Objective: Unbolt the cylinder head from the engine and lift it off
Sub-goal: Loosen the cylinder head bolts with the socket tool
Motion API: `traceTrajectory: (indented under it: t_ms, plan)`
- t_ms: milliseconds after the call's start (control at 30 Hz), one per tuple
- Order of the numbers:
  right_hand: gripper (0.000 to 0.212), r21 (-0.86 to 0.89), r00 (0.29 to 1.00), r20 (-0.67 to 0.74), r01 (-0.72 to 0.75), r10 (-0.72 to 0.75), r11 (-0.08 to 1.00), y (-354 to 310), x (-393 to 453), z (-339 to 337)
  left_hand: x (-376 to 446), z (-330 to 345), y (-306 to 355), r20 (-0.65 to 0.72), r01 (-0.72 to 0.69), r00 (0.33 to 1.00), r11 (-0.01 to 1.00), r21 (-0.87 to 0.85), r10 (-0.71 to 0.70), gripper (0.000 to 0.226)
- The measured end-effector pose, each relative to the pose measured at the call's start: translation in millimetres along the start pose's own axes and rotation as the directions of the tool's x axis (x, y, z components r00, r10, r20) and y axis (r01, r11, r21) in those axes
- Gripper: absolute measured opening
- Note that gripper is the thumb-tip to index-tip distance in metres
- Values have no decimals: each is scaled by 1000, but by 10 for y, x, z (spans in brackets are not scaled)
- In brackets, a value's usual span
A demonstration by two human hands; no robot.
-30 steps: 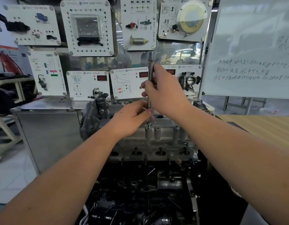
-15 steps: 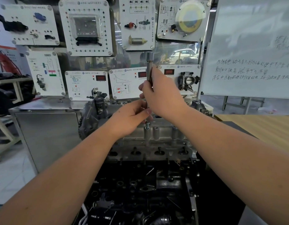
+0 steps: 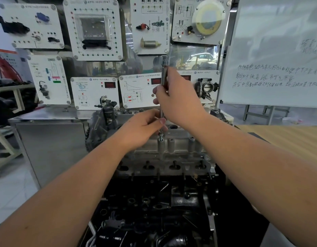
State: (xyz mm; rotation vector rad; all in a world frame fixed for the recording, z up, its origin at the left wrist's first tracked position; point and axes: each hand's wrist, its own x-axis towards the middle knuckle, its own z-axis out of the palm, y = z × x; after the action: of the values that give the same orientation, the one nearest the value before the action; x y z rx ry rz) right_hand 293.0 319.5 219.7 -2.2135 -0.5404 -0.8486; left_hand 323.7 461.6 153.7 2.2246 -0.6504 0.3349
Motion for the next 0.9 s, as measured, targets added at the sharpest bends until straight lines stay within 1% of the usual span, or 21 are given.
traceTrajectory:
  t_ms: [67,100,167,200,233,267,367,467,567,600,700,733,833,900]
  plan:
    - [15,21,1000,-8,-5,5,1000,-18,3,9,-10,7,9,-14,-3,1000,999,-35,3,15]
    - [17,24,1000,-30,2,-2,1000,-26,7,11,-18,16,24,-25,-4,1000,999,-52,3,19]
    - [29,24,996,-85,17,-15,1000,-37,14,5,-35,33,61,-49,3,999,997,-78,-6,38]
    - [31,28,995,-96,20,-18,999,-36,20,0,-35,39,67,-58,8,998,997,-73,-12,48]
    - [29,27,995,-94,21,-18,999,-29,28,-3,-38,42,66,-62,11,998,998,-55,-14,53]
    - [24,21,997,-82,16,-14,1000,-23,36,-6,-33,42,59,-58,13,998,999,-31,-15,52]
    - [18,-2,1000,-23,7,-7,1000,-16,54,-22,-15,29,28,-27,4,1000,999,36,-3,31]
    - [19,-3,999,36,10,-9,1000,-25,55,-32,5,24,2,-15,-18,1000,1000,21,18,20]
    - [17,6,1000,18,-10,10,1000,-36,58,-29,11,45,-3,-47,-18,999,1000,-5,18,13]
    - [19,5,1000,-3,-5,5,1000,-37,56,-27,14,52,-4,-52,-18,998,1000,-8,17,13]
    - [40,-48,997,-68,19,-23,999,-20,49,-48,10,64,0,-66,-13,998,1000,-11,13,14]
    - [39,-55,997,-71,19,-23,998,-13,51,-56,8,67,2,-69,-10,998,1000,-17,8,15]
    - [24,-29,999,-42,6,-7,1000,-9,68,-54,7,58,-1,-62,5,998,999,-48,-8,20]
    - [19,-47,1000,-17,5,-6,999,-17,83,-54,5,39,0,-35,-2,999,1000,-10,2,24]
